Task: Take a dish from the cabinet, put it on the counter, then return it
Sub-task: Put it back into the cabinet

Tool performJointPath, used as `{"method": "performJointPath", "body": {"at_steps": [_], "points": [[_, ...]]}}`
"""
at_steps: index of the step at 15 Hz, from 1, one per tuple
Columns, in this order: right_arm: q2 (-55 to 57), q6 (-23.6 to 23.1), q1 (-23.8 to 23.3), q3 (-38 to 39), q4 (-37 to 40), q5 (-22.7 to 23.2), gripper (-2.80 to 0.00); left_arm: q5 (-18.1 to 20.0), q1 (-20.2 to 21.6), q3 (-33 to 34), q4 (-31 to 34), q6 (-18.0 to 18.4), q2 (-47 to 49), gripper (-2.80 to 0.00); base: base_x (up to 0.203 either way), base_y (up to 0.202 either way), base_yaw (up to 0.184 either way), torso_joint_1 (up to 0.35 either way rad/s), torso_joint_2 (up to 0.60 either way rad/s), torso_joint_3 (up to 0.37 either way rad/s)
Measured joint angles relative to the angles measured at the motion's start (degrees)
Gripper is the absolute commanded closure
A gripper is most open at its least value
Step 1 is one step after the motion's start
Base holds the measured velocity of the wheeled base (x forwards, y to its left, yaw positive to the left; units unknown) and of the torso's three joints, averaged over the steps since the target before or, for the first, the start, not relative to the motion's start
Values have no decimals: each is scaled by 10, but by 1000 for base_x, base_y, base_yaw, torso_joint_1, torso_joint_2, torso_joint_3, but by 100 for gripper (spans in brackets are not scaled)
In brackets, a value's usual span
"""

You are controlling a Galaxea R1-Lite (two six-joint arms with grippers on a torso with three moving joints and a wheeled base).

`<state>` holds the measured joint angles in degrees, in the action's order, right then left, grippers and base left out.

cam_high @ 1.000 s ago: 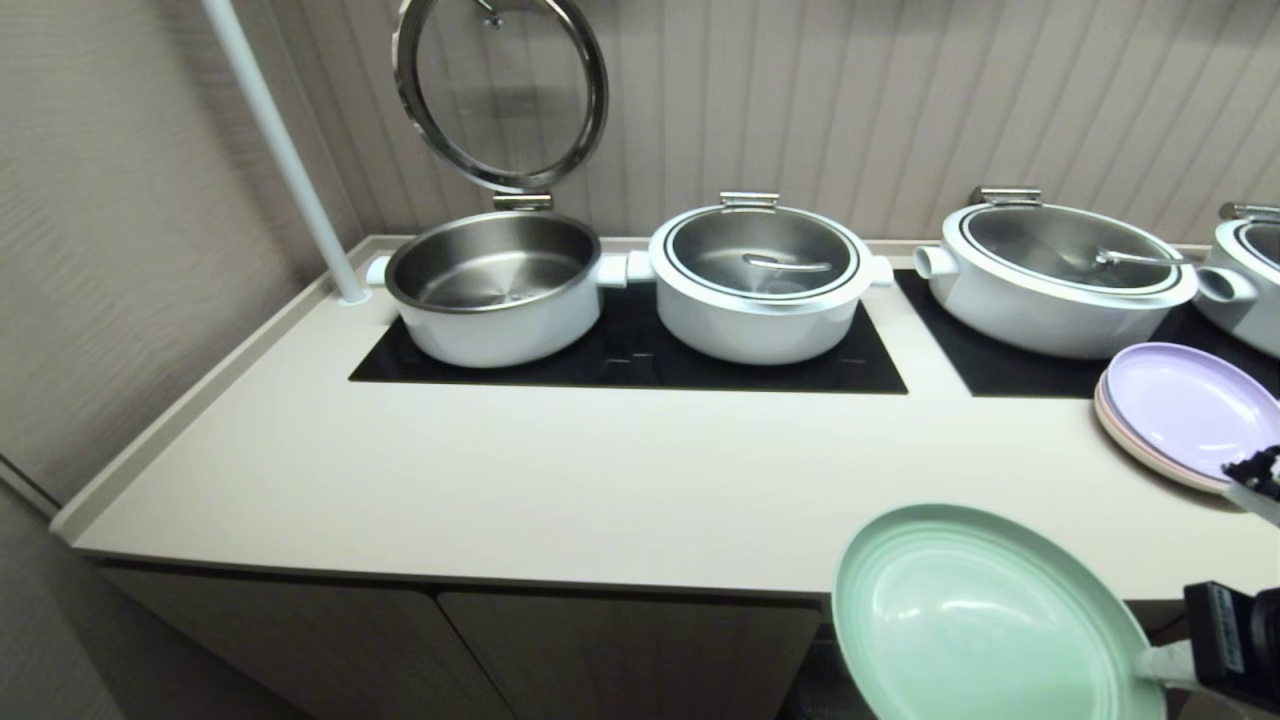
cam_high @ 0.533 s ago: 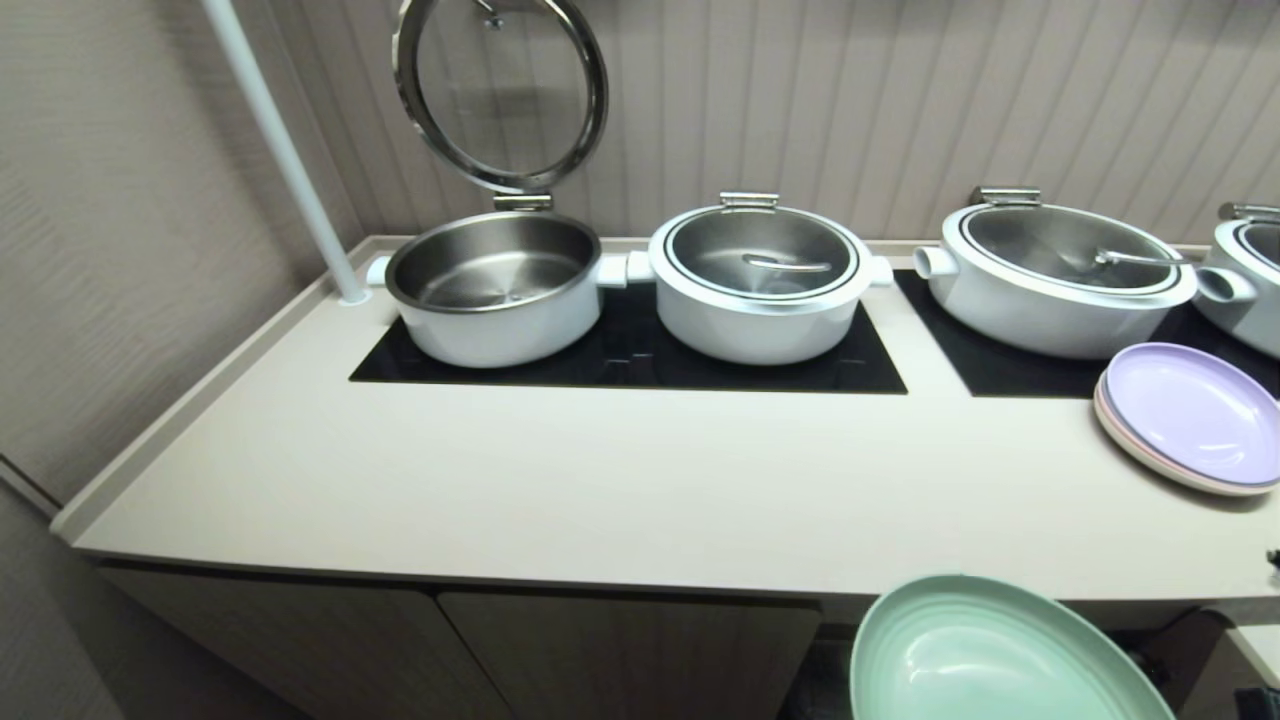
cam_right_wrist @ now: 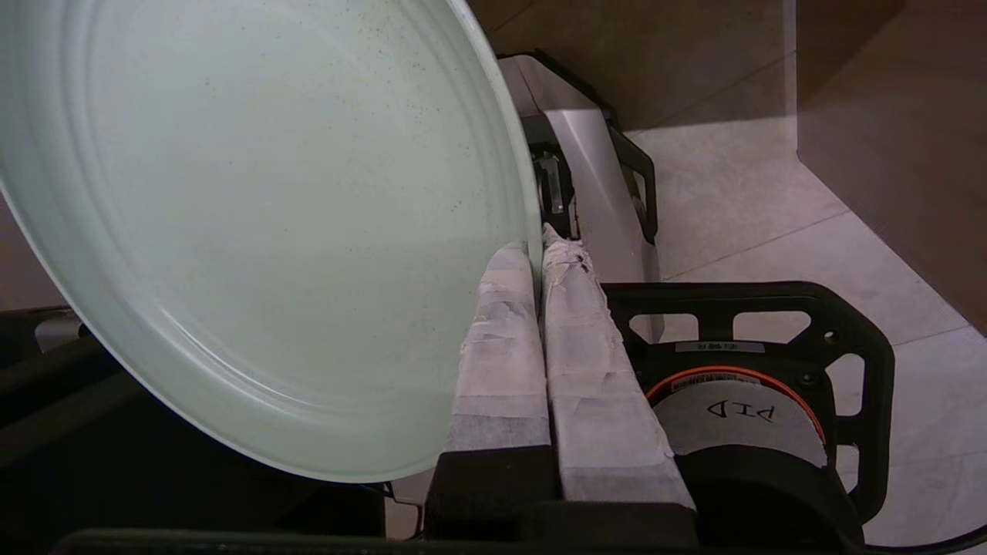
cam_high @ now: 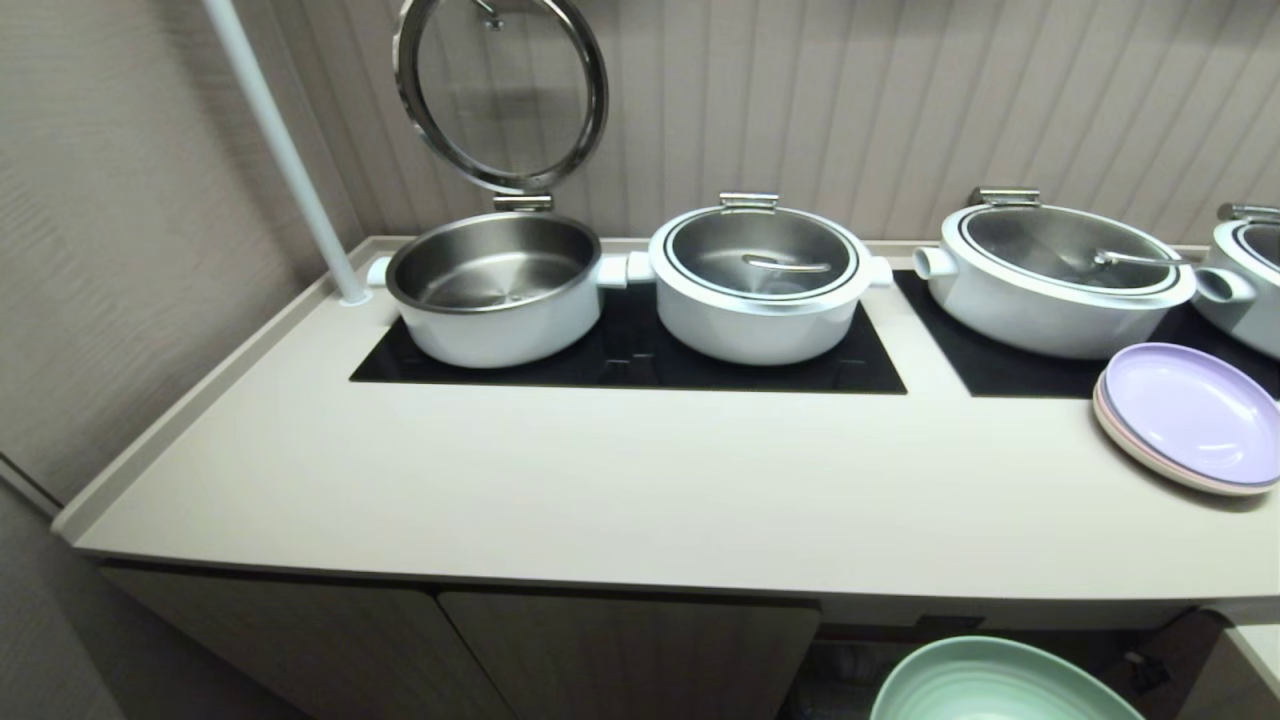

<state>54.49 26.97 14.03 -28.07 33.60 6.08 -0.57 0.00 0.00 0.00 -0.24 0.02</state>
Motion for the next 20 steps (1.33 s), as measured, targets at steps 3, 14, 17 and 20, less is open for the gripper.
{"method": "performJointPath", "body": {"at_steps": [3, 14, 17, 20], "points": [[-7, -5, 10, 10, 0, 0, 0, 0, 0, 0, 0, 0, 0, 0, 0, 0, 0, 0, 0, 0], [-21, -5, 23, 22, 1, 3, 0, 0, 0, 0, 0, 0, 0, 0, 0, 0, 0, 0, 0, 0], [-26, -5, 24, 25, 1, 15, 0, 0, 0, 0, 0, 0, 0, 0, 0, 0, 0, 0, 0, 0], [-32, -5, 24, 33, 1, 21, 0, 0, 0, 0, 0, 0, 0, 0, 0, 0, 0, 0, 0, 0]]}}
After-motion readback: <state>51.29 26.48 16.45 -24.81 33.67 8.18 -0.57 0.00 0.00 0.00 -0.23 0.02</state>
